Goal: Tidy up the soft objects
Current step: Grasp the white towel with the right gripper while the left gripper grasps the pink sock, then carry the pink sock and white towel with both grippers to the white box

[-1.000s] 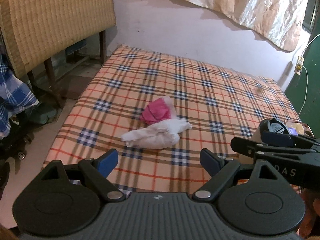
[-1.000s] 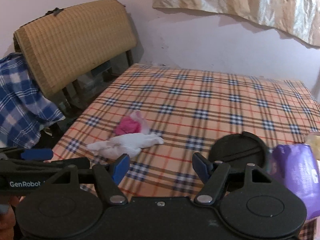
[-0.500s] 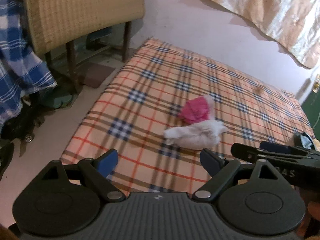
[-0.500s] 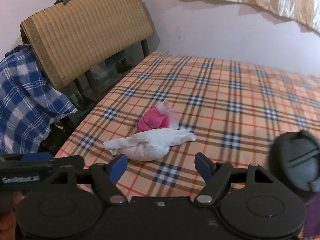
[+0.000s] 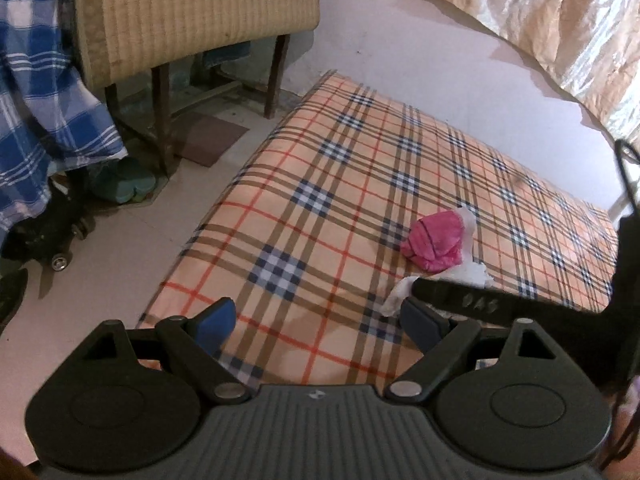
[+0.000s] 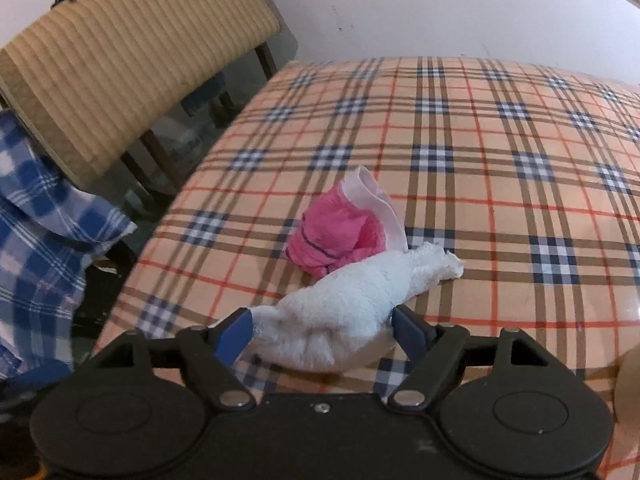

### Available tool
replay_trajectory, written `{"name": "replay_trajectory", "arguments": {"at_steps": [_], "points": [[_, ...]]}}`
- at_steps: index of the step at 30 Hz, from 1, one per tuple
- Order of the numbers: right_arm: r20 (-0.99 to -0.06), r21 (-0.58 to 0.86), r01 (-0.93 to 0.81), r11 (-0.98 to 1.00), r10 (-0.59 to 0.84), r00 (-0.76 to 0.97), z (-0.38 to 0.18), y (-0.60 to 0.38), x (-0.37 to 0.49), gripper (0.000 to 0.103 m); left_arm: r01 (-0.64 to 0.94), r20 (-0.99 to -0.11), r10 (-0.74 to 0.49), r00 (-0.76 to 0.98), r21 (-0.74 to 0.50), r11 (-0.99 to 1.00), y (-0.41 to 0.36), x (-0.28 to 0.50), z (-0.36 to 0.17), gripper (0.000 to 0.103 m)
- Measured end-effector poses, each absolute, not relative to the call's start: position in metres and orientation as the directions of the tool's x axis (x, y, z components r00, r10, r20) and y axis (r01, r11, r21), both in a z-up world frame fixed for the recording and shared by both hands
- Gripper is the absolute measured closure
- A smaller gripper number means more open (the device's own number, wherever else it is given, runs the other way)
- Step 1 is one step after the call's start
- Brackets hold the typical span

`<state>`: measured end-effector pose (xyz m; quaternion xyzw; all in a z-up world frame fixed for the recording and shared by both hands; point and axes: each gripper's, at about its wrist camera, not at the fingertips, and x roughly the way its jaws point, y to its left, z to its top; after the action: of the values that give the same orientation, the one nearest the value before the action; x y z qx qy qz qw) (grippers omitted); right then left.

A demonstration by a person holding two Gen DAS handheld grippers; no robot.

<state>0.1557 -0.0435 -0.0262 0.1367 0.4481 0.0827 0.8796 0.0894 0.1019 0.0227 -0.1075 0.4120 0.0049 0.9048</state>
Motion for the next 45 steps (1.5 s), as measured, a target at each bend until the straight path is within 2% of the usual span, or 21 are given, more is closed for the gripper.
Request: {"name": "replay_trajectory", "arguments": {"at_steps": [3, 4, 9, 19, 21, 23, 24, 26, 29, 36, 45], "points": [[-0.75, 0.307, -0.051, 0.95, 0.274, 0.602, -0.032, -0.049, 0.148, 0.038, -0.057, -0.744, -0.099, 0.661, -0.181, 0.982, 0.093, 0.1, 0.021, 0.011], [-0.749, 0.302, -0.053, 0.952, 0.271, 0.604, -0.031, -0.053, 0.144, 0.039, -0.039, -0.744, -0.106, 0.66, -0.175, 0.984, 0.089, 0.105, 0.019, 0.011], [-0.763, 0.23, -0.028, 0.973, 0.198, 0.615, -0.026, -0.075, 0.106, 0.04, 0.055, -0.736, -0.147, 0.661, -0.148, 0.988, 0.062, 0.134, 0.012, 0.01], [-0.781, 0.165, -0.064, 0.984, 0.17, 0.601, -0.031, -0.094, 0.067, 0.039, 0.205, -0.731, -0.181, 0.658, -0.058, 0.977, -0.005, 0.199, -0.021, 0.009], [-0.781, 0.15, -0.076, 0.986, 0.166, 0.603, -0.032, -0.091, 0.067, 0.039, 0.207, -0.734, -0.162, 0.66, -0.03, 0.978, -0.012, 0.207, -0.029, 0.018], [-0.782, 0.152, -0.077, 0.985, 0.167, 0.601, -0.033, -0.092, 0.07, 0.039, 0.221, -0.753, -0.176, 0.634, -0.042, 0.974, -0.014, 0.212, -0.036, 0.049], [-0.782, 0.153, -0.077, 0.985, 0.169, 0.601, -0.033, -0.092, 0.071, 0.039, 0.222, -0.749, -0.181, 0.637, -0.047, 0.974, -0.013, 0.211, -0.038, 0.049], [-0.779, 0.15, -0.083, 0.985, 0.17, 0.603, -0.033, -0.093, 0.07, 0.039, 0.219, -0.745, -0.173, 0.645, -0.037, 0.975, -0.01, 0.208, -0.037, 0.069], [-0.771, 0.151, -0.093, 0.984, 0.176, 0.612, -0.034, -0.094, 0.07, 0.04, 0.202, -0.741, -0.19, 0.644, -0.075, 0.976, 0.002, 0.197, -0.032, 0.083], [-0.751, 0.161, -0.092, 0.983, 0.182, 0.634, -0.025, -0.096, 0.069, 0.041, 0.164, -0.715, -0.17, 0.679, -0.079, 0.983, 0.016, 0.153, -0.006, 0.085], [-0.685, 0.152, -0.139, 0.979, 0.206, 0.699, 0.014, -0.095, 0.066, 0.042, 0.074, -0.675, -0.138, 0.725, -0.123, 0.99, 0.034, 0.096, 0.027, 0.085]]}}
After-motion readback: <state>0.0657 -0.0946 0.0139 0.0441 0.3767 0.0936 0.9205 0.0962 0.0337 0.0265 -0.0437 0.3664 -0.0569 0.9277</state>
